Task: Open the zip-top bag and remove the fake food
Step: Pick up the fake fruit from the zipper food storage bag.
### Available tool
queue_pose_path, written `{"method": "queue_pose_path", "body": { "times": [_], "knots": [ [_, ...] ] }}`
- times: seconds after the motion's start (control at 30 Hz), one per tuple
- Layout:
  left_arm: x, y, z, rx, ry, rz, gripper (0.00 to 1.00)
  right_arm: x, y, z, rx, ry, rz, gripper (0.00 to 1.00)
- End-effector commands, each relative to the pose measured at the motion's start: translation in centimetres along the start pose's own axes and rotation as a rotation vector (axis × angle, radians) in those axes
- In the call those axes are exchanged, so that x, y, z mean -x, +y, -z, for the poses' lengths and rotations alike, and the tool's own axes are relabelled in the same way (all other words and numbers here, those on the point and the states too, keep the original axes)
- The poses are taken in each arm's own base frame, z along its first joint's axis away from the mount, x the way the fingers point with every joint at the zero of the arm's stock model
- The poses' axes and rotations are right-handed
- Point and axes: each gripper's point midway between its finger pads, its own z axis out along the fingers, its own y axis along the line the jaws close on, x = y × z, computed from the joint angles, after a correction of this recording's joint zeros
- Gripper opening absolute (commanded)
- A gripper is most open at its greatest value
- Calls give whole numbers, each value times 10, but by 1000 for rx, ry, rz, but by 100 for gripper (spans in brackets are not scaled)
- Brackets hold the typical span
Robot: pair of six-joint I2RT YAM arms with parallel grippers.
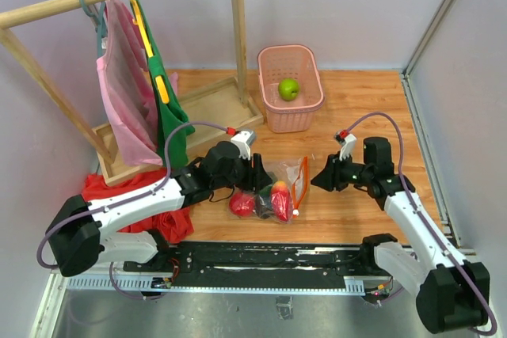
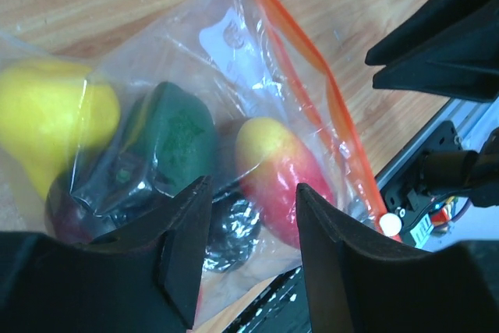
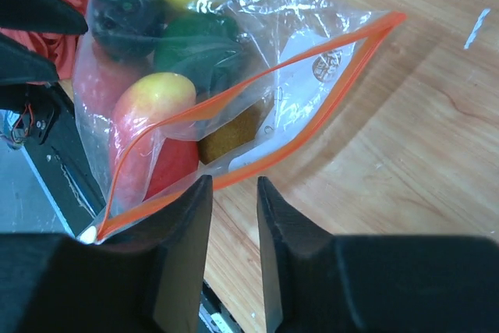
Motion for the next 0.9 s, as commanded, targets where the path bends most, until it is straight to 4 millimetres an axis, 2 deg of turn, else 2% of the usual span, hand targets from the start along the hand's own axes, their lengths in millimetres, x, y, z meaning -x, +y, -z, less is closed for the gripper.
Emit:
{"method": "queue_pose_path", "body": {
  "times": [0.0, 0.23, 0.5, 0.6, 0.7, 0.87],
  "knots": [
    [-8, -10, -6, -66, 9, -5, 51, -6, 6, -13, 55, 36, -57, 29],
    [-14, -13, -9, -79, 47, 13, 53, -15, 18, -36, 131, 116, -83, 28],
    [-24, -16, -12, -88, 95, 40, 54, -13, 31, -56, 218, 181, -141, 30],
    [-27, -19, -12, -99, 109, 46, 54, -11, 39, -56, 271, 177, -154, 37],
    [-30, -19, -14, -97, 121, 57, 54, -5, 54, -51, 351, 145, -145, 50],
    [-36, -15, -16, -83, 137, 67, 41, -3, 62, -49, 387, 130, -113, 66]
  ]
}}
